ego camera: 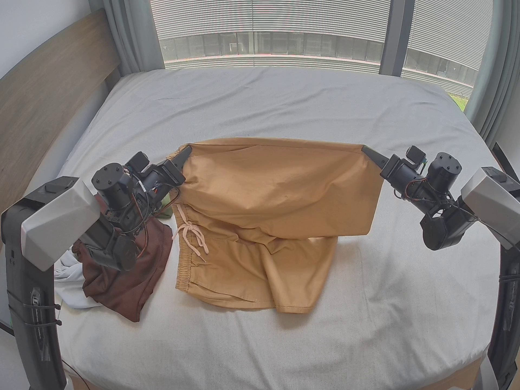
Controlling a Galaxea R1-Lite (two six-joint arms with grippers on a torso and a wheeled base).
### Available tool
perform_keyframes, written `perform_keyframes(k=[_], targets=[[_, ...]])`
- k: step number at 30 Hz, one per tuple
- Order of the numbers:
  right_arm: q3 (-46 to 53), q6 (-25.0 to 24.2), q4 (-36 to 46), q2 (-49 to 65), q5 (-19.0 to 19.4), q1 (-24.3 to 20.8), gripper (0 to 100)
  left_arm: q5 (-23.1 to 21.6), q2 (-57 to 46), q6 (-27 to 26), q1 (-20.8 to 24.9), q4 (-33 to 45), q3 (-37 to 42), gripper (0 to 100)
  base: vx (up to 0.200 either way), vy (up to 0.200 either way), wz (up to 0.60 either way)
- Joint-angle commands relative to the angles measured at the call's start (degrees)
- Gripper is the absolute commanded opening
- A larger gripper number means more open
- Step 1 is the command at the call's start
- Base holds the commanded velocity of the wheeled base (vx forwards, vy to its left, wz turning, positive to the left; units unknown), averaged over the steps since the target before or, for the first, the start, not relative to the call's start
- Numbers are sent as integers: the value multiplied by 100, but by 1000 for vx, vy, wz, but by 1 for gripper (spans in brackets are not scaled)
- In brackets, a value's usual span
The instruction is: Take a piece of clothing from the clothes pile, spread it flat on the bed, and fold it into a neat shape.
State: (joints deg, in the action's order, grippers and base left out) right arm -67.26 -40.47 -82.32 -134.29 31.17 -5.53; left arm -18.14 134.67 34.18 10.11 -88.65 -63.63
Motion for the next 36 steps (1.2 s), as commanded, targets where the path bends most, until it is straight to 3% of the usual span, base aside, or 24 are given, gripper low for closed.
perform_keyframes(k=[1, 20, 34, 35, 36], targets=[[-402, 4, 146, -352, 3, 0, 0, 74, 341, 9, 0, -3, -334, 0, 0, 0, 0], [-1422, 4, 621, -853, -23, 26, 0, 170, 1193, 53, -17, 58, -1582, 0, 0, 0, 0], [-2064, 22, 902, -1152, -23, 44, 0, 109, 1316, 53, -132, 269, -1863, 0, 0, 0, 0], [-2160, 22, 955, -1187, -23, 70, 0, 109, 1334, 53, -140, 340, -1916, 100, 0, 0, 0], [-2327, 13, 1025, -1231, -32, 88, 100, 100, 1343, 53, -140, 410, -2004, 100, 0, 0, 0]])
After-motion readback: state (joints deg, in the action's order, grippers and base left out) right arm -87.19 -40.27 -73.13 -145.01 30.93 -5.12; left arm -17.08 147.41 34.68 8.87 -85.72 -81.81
